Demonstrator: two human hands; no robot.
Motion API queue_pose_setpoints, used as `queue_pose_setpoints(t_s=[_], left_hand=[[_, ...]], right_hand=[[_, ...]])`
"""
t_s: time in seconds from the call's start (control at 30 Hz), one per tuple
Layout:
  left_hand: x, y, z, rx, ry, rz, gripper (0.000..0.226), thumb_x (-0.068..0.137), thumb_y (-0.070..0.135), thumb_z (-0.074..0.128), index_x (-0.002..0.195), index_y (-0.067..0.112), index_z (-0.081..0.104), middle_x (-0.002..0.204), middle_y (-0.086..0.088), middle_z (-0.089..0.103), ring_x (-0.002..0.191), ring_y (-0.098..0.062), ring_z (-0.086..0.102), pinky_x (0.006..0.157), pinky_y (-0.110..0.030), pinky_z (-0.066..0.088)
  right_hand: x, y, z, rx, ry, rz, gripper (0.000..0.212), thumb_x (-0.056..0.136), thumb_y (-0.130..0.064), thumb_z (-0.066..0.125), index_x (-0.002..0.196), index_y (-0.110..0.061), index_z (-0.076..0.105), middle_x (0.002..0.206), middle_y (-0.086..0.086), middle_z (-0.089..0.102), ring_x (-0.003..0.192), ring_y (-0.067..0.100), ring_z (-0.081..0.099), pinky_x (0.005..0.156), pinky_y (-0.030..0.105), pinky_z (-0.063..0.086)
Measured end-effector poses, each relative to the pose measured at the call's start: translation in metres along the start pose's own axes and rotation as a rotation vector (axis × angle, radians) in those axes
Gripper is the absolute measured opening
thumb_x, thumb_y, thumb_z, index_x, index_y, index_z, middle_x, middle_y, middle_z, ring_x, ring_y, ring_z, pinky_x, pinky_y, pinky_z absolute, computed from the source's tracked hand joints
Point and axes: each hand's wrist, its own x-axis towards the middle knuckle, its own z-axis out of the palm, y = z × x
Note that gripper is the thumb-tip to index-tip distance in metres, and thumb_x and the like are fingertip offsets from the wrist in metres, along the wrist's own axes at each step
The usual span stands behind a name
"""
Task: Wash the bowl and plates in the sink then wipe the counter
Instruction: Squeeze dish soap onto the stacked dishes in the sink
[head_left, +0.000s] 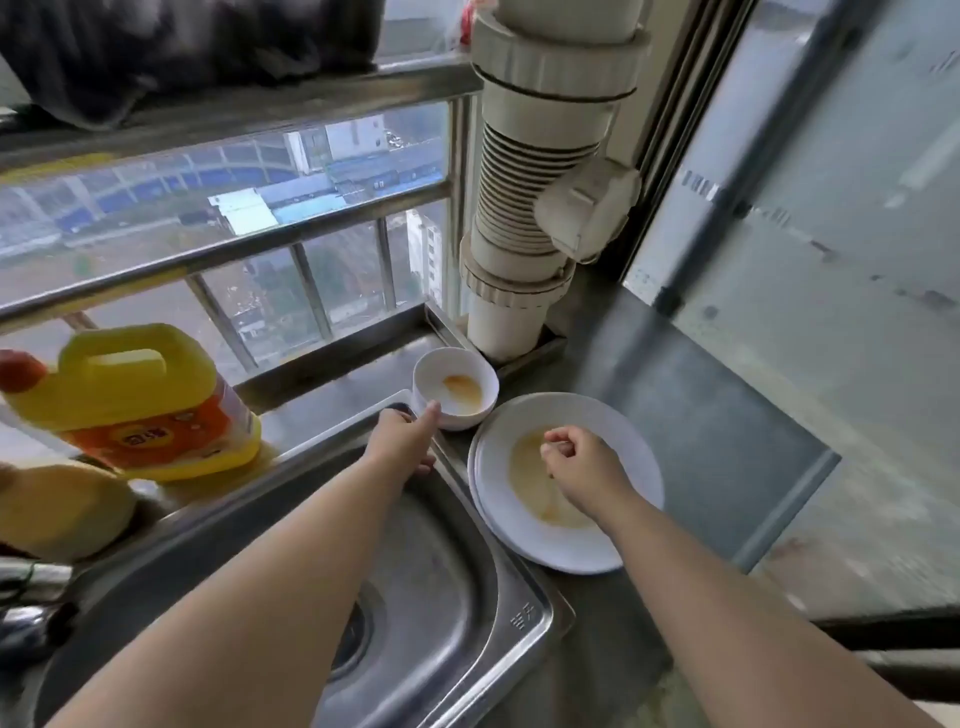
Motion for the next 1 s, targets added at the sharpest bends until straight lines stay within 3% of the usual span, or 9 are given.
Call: queue_pose_setpoints(t_s=[0.23, 0.33, 0.6, 0.73, 0.9, 1.0], left_hand=[[0.019, 0.015, 0.011, -0.095, -0.087, -0.079, 0.034, 0.096, 0.025, 0.049, 0.121, 0.003, 0.047, 0.109, -0.019, 0.059, 0.082, -0.028, 0.067, 0.065, -0.033, 0.059], [0.022, 0.017, 0.014, -0.128, -0.04, -0.048, 0.02, 0.094, 0.012, 0.042, 0.106, -0.001, 0.051, 0.085, -0.019, 0.062, 0.063, -0.026, 0.063, 0.054, -0.028, 0.055], [0.003, 0.023, -0.003, -0.022, 0.019, 0.111, 0.02, 0.093, 0.009, 0.042, 0.08, 0.004, 0.056, 0.07, -0.021, 0.065, 0.061, -0.028, 0.064, 0.07, -0.038, 0.058], [-0.01, 0.038, 0.002, 0.065, -0.091, 0.11, 0.016, 0.092, 0.01, 0.046, 0.088, 0.001, 0.059, 0.068, -0.018, 0.066, 0.059, -0.024, 0.065, 0.065, -0.034, 0.059], [-0.031, 0.041, 0.043, 0.256, -0.255, 0.103, 0.02, 0.093, 0.01, 0.041, 0.105, 0.0, 0.054, 0.072, -0.017, 0.067, 0.056, -0.02, 0.064, 0.052, -0.024, 0.057], [-0.036, 0.035, 0.064, 0.308, -0.294, 0.089, 0.022, 0.094, 0.01, 0.041, 0.11, 0.001, 0.052, 0.072, -0.015, 0.067, 0.058, -0.019, 0.064, 0.053, -0.023, 0.057]], right_hand=[[0.02, 0.008, 0.007, 0.052, -0.009, 0.001, 0.011, 0.094, -0.026, 0.053, 0.104, -0.025, 0.058, 0.097, -0.002, 0.065, 0.093, 0.017, 0.062, 0.086, 0.031, 0.05], [0.018, 0.014, 0.004, 0.083, -0.004, 0.019, 0.013, 0.095, -0.022, 0.052, 0.105, -0.021, 0.059, 0.093, -0.001, 0.066, 0.086, 0.015, 0.063, 0.076, 0.023, 0.048], [0.017, 0.019, -0.014, 0.114, 0.045, 0.047, 0.013, 0.095, -0.021, 0.051, 0.105, -0.019, 0.06, 0.092, -0.001, 0.067, 0.083, 0.014, 0.065, 0.078, 0.029, 0.052], [0.015, 0.027, -0.032, 0.083, 0.14, 0.084, 0.014, 0.093, -0.021, 0.054, 0.103, -0.018, 0.062, 0.086, -0.001, 0.068, 0.083, 0.018, 0.067, 0.079, 0.035, 0.054], [0.003, 0.039, -0.053, -0.042, 0.209, 0.103, 0.021, 0.092, -0.021, 0.052, 0.11, -0.017, 0.063, 0.101, 0.0, 0.061, 0.091, 0.017, 0.055, 0.076, 0.022, 0.041], [-0.004, 0.05, -0.059, -0.118, 0.204, 0.102, 0.028, 0.092, -0.019, 0.05, 0.117, -0.013, 0.06, 0.109, 0.004, 0.062, 0.101, 0.022, 0.057, 0.079, 0.022, 0.04]])
